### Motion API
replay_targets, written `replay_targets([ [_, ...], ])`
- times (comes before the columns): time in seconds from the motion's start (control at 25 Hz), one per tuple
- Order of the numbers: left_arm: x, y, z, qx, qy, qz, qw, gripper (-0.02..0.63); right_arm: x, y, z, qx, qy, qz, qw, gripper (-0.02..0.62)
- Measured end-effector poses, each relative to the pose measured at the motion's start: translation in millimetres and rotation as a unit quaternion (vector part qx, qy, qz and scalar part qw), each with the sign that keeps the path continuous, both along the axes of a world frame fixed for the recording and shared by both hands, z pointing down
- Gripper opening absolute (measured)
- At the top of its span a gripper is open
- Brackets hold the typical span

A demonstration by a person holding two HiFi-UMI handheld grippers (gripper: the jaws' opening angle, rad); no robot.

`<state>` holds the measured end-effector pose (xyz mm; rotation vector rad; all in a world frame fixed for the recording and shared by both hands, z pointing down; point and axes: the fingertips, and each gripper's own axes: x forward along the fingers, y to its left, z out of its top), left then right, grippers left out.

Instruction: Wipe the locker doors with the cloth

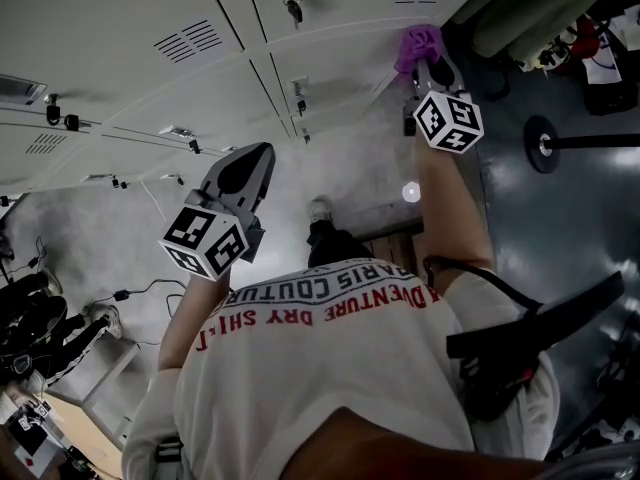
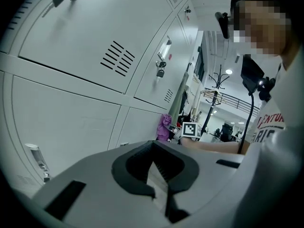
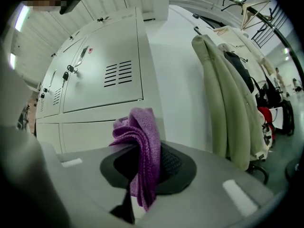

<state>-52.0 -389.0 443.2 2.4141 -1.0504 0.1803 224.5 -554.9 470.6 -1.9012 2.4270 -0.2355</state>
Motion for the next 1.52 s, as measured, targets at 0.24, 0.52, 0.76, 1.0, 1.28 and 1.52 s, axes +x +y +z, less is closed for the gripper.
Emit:
replay_targets([
  [0.24,-1,5,2,-0.002,-0.001,0.001,1.0,-0.001,2,0,1,-0.001,-0.003,-0.003,1.0,0.051],
  [0.52,-11,11,-2,0.002,0.004,-0.008,1.0,-0.002,-12,21,-14,0.013,-0.005,-0.013,1.0,0.051],
  [0.76,-28,15,-4,0.003,0.008,-0.029,0.9995,-0.001,-86,66,-38,0.047,-0.044,-0.082,0.995,0.051],
  [1.0,-47,19,-6,0.004,0.012,-0.051,0.9986,-0.001,-168,93,-36,0.051,-0.045,-0.165,0.984,0.051],
  [1.28,-69,18,2,0.001,0.007,-0.074,0.9973,-0.001,-231,90,19,0.013,-0.007,-0.216,0.976,0.051],
  [1.52,-83,15,3,0.0,0.002,-0.088,0.9961,-0.002,-248,71,63,-0.029,-0.002,-0.204,0.979,0.051],
])
